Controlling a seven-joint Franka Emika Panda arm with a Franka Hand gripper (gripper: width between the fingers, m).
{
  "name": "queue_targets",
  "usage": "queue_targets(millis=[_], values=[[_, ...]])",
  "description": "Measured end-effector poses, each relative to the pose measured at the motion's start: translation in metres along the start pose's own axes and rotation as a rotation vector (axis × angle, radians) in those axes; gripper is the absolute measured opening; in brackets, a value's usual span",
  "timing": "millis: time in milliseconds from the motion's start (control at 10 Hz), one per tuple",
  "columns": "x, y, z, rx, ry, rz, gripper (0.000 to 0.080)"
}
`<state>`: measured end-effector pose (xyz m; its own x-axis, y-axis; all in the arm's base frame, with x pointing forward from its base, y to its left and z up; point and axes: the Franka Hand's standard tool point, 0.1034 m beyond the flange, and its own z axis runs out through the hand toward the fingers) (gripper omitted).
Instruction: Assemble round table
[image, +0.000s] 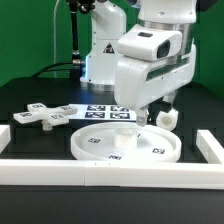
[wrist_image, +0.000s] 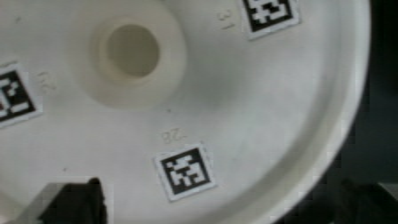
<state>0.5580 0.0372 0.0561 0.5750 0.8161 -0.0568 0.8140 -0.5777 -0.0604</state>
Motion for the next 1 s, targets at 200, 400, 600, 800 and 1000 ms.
queue_targets(millis=[200,400,600,800,1000], values=[[-0.012,0.019,0.003,-0.034,0.031,-0.065,0.0649],[-0.021,0.022,0.007,-0.044,0.041,-0.077,0.0649],[-0.024,0.022,0.014,-0.042,0.042,-0.079,0.0649],[-0.030,0.024,0.020,-0.036,0.040,-0.082,0.0649],[-0.031,0.022,0.025,-0.029,0.037,-0.081,0.0649]])
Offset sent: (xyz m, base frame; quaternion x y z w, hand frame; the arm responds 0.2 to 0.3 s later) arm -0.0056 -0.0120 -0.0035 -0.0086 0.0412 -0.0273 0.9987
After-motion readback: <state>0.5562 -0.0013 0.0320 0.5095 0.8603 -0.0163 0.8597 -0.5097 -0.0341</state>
